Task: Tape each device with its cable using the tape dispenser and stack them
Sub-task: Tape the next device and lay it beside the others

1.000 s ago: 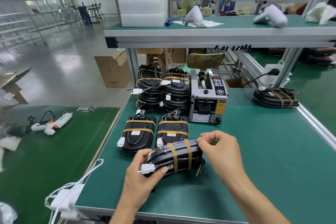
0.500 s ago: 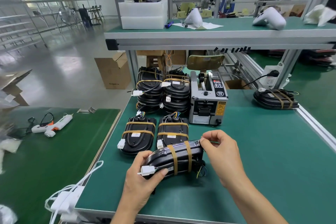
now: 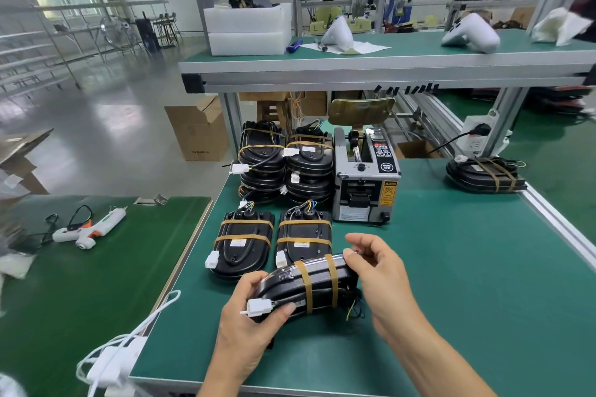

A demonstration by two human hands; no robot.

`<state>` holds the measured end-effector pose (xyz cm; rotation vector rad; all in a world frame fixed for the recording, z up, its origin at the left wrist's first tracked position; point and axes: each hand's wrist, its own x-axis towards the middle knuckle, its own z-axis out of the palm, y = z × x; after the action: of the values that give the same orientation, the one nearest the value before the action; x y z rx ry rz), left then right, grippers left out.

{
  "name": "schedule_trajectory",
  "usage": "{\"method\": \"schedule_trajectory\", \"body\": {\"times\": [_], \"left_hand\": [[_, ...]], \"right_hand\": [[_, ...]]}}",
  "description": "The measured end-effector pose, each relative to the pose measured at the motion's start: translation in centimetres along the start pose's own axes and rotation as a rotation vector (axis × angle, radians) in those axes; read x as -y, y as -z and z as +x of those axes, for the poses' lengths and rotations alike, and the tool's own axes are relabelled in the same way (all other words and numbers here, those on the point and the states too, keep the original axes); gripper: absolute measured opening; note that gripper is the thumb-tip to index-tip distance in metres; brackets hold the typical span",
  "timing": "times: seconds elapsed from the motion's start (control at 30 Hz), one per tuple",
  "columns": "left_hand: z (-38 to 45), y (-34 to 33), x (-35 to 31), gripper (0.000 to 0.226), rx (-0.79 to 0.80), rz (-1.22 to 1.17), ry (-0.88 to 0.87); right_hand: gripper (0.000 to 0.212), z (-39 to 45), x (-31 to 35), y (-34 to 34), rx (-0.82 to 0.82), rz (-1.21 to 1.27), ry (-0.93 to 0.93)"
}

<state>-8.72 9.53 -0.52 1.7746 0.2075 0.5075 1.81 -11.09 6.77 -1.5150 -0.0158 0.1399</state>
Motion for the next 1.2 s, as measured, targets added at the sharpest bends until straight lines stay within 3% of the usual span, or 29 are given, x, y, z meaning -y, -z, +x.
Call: {"method": "schedule_trajectory", "body": {"times": [0.23,0.37,0.47,0.63,0.9,1.2], "left_hand": [[0.1,-0.1,0.4,0.067,0.002,-0.010,0.000],[0.1,0.0,0.1,0.074,0.003,-0.033,0.016],[0.1,-0.1,0.1,0.067,0.008,-0.025,0.006],[0.1,-0.2,-0.1,0.068,0.007,-0.042,0.014],[0.0,0.0,-0.1,0.072,0.014,-0.049,0.017],[0.0,-0.1,-0.5,0.059,0.010,-0.047,0.011]], "right_hand": [[0.011,5.3,0.4,1.6,-0.121,-0.037,-0.019],[0.025,9.6,0.8,1.5,-0.232,-0.046,-0.036],[0.036,11.7,1.0,0.8,-0.248,-0.030,-0.026],[0.040,12.6,0.4,0.2,-0.286,-0.021,0.012],[0.035,12.7,0.1,0.0,-0.330,-0.058,0.009],[0.047,12.4,-0.3,-0.9,-0.223,-0.107,0.031]]}}
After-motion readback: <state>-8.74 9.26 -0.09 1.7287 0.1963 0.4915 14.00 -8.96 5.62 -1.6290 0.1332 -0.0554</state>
